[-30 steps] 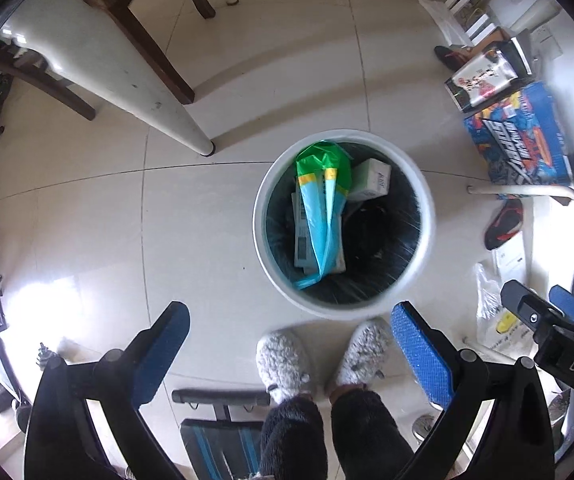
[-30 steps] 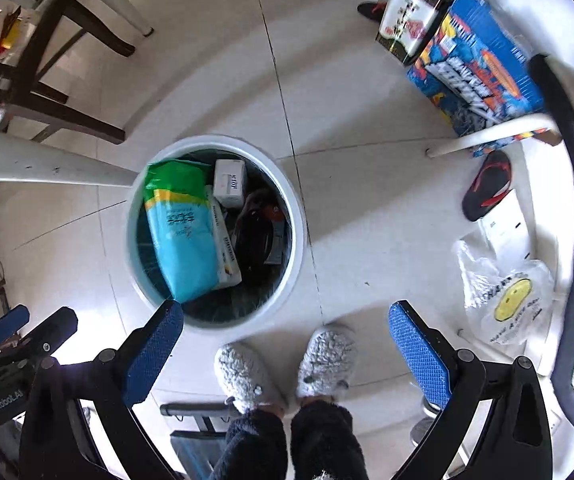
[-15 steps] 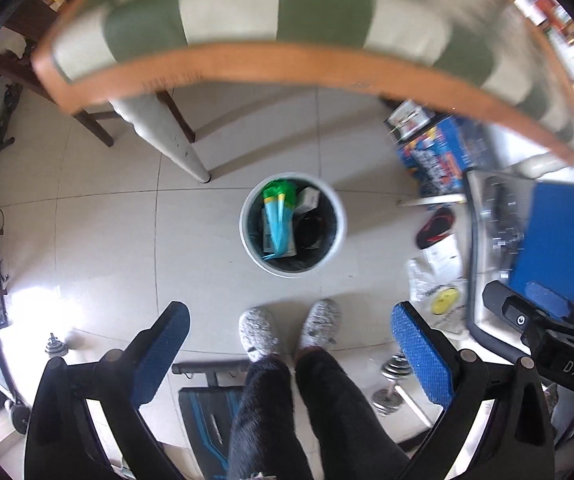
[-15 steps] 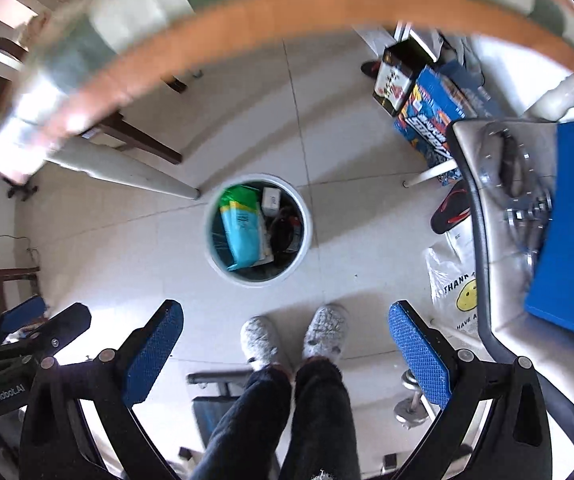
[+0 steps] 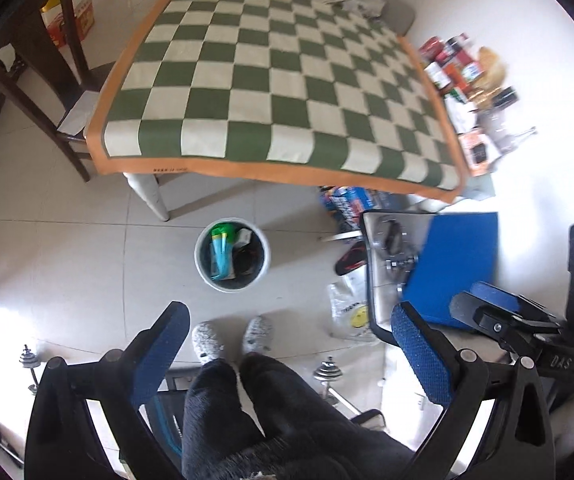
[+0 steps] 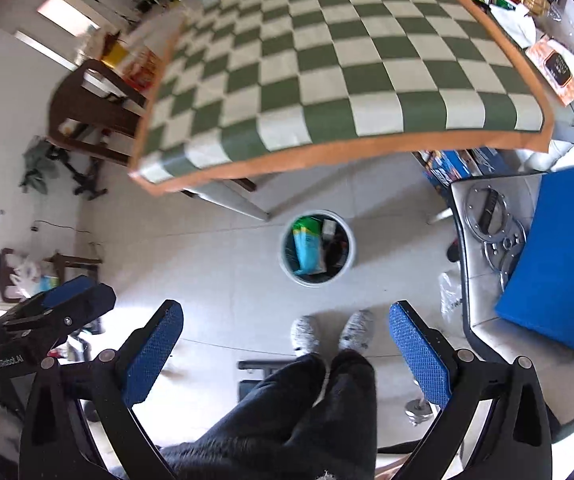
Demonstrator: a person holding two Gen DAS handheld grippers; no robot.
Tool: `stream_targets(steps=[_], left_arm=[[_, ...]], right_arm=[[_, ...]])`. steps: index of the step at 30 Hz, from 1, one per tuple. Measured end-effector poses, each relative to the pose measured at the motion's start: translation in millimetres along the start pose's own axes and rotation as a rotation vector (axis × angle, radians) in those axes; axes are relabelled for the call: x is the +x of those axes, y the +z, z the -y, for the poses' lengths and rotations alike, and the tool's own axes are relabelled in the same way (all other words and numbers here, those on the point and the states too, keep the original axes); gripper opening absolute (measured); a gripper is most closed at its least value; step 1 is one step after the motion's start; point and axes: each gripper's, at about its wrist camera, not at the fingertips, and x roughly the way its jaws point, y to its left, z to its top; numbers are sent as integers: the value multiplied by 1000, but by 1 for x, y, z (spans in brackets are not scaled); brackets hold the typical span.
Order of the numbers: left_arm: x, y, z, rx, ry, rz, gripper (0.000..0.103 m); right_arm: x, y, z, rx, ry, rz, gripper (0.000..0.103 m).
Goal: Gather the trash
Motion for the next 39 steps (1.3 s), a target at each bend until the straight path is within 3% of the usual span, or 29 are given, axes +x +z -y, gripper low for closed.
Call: stream_targets(steps=[7,14,39], left_arm=[[-43,-10,6,-27,-67,16,103],[-72,-20,10,-24,-84,41,103],[-80,-27,11,-31,-86,50,103]], right_arm=[[-53,-8,-22,-25,97,-11,103],[-83,-21,-38,-62,123,-18,103],[-104,-25,-44,-89,111,-31,103]])
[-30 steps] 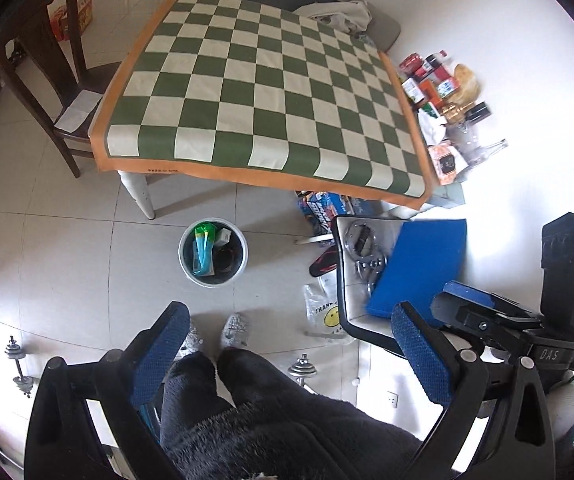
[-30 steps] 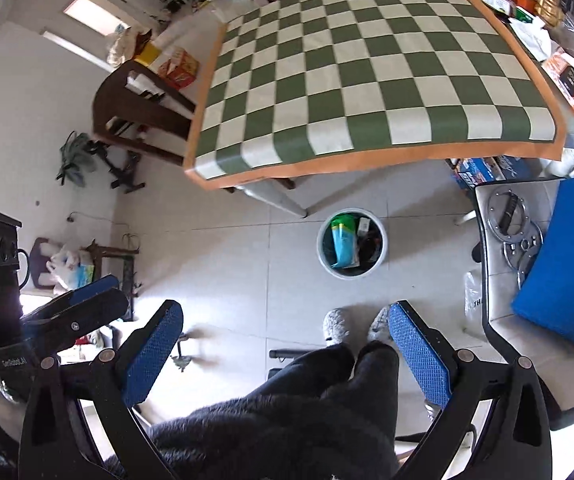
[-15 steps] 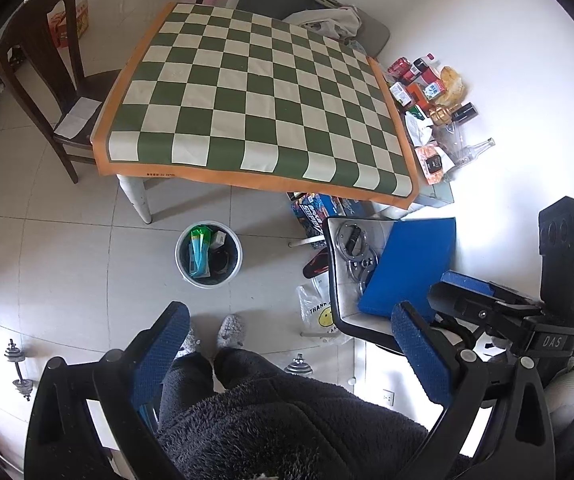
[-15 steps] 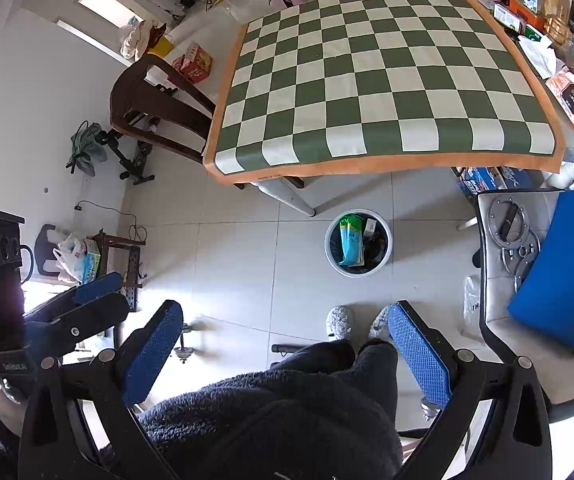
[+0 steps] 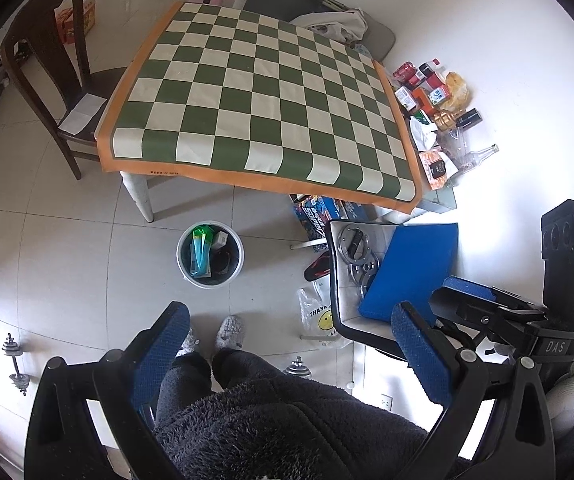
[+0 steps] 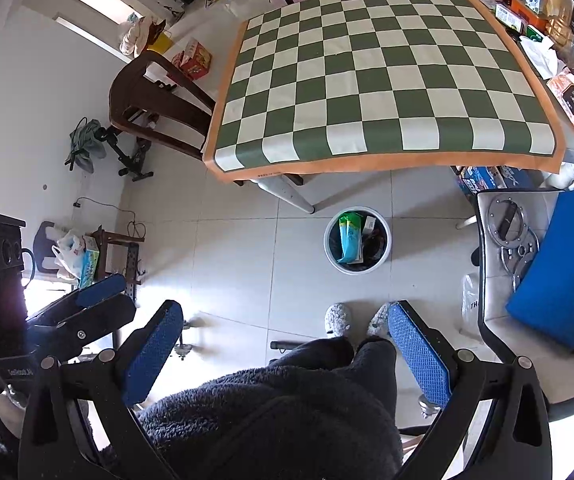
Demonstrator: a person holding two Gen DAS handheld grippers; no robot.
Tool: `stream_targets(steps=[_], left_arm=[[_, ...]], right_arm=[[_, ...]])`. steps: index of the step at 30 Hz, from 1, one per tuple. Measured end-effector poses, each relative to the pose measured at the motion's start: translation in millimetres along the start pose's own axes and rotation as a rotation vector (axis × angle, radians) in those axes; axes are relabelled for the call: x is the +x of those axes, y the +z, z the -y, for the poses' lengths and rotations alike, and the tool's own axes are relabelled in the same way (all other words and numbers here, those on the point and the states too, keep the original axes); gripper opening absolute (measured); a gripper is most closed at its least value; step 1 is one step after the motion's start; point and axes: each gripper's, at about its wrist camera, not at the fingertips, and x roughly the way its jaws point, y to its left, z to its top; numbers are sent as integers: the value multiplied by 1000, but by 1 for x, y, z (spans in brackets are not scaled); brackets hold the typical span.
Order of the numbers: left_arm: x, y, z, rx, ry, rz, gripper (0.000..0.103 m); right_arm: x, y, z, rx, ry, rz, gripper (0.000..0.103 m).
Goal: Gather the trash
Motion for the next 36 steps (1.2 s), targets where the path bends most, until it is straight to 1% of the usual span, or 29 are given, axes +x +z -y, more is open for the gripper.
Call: stream_targets(steps=[14,24,36], left_arm=[[1,-3,3,-3,2,5,103],[3,-7,8,17,2,7,103],[3,-8,10,14,2,7,103]], right_arm=[[6,-10,5,8,0,-23,103],[3,-14,9,24,-8,-13,103],[0,-15,10,24,-7,-9,103]])
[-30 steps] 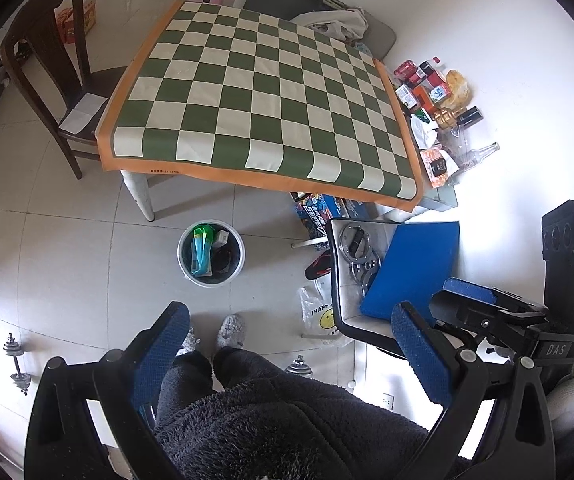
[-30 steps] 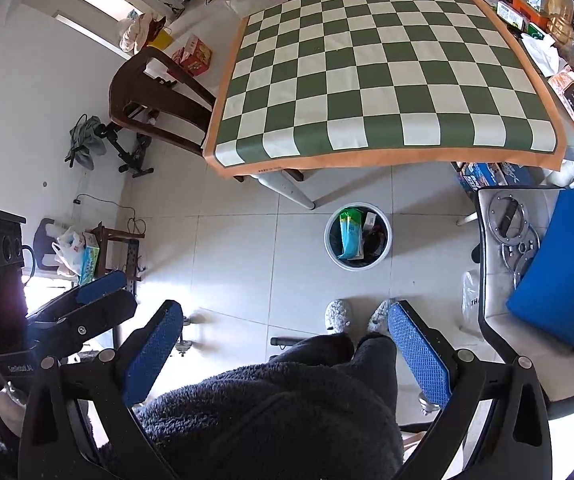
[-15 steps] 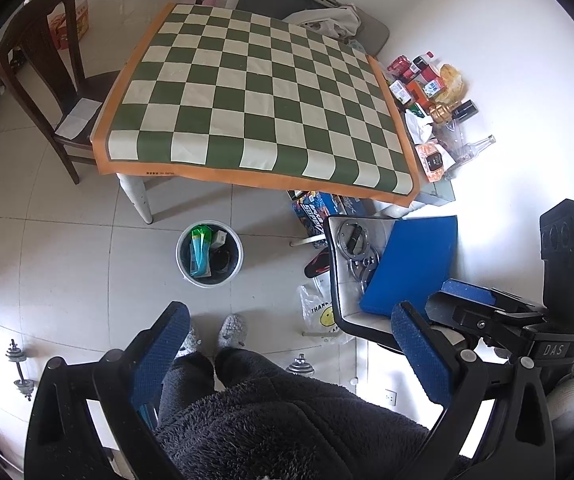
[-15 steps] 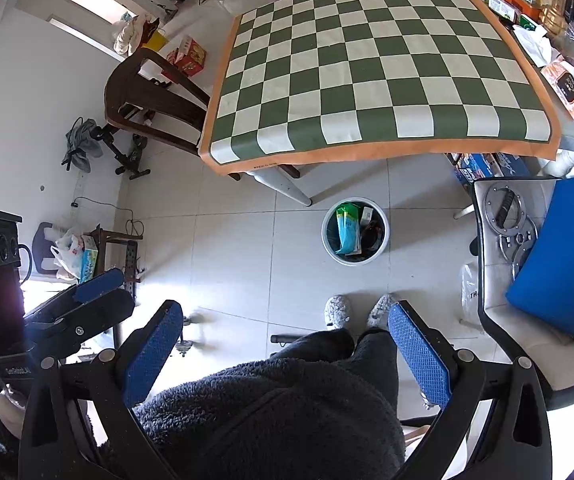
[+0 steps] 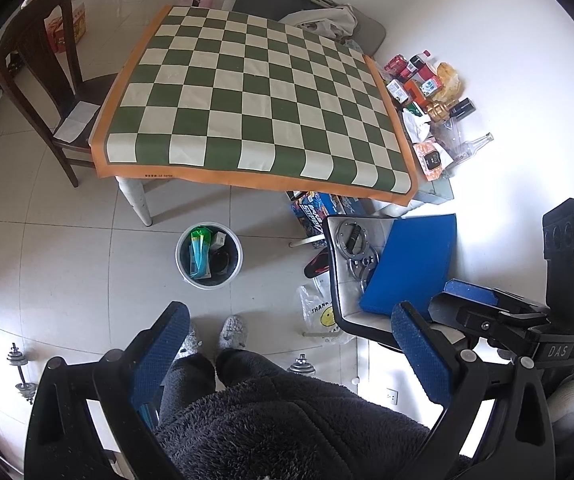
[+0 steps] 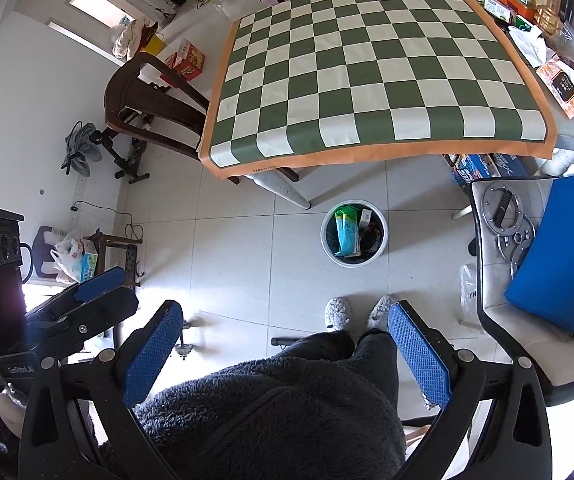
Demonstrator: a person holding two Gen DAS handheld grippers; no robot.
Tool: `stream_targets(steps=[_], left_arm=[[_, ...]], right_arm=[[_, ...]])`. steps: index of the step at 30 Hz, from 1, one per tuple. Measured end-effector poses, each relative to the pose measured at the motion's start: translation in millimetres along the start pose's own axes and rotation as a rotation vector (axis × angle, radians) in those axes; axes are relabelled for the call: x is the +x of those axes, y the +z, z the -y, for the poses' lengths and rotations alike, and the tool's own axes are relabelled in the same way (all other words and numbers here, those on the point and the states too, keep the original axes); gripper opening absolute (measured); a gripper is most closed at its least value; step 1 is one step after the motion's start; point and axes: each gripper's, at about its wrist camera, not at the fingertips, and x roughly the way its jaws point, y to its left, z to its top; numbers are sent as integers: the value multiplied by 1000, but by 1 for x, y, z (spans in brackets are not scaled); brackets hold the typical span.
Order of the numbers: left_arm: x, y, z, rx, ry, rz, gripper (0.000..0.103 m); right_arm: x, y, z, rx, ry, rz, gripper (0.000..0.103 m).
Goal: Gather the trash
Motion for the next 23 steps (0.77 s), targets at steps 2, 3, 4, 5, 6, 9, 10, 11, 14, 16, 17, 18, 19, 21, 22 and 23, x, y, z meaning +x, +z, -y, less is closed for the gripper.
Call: stream_targets(steps=[2,3,4,5,6,9,10,11,14,16,17,18,19,21,22,23], left_arm=[[0,0,0,1,1,0,103],[0,0,0,1,0,0,103],[0,-1,0,0,2,1,103],[0,-1,0,0,2,2,103],[0,-1,0,1,2,1,103],[0,0,0,1,1,0,103],[0,0,0,2,2,0,103],[0,-1,0,1,1,0,103],[0,-1,0,4,1,-1,103],[0,-1,0,3,2,0,103],[0,-1,0,2,1,-1,103],[0,-1,0,2,3,-1,103],[0,-1,0,2,5,0,103],[-4,-3,-1,7,9,6,103],[-6,-3,0,10,9,7,103],[-7,-2,0,13,8,8,103]], right_arm=[[0,0,0,-2,-3,1,103],[0,1,-1,-2,-2,0,103],[0,0,0,-2,-3,0,103],[0,0,0,-3,-3,0,103],[0,1,-1,-2,-2,0,103],[1,1,-2,-2,-2,1,103],[1,0,-1,-3,-1,0,103],[1,1,-2,1,-2,2,103],[1,0,-2,1,-2,2,103],[1,0,-2,0,-3,1,103],[1,0,-2,0,-2,2,103],[1,0,-3,0,-2,1,103],[1,0,-3,-1,-2,0,103],[2,0,-3,1,-2,2,103],[1,0,-3,-2,-1,0,103],[0,0,-4,-5,1,-1,103]])
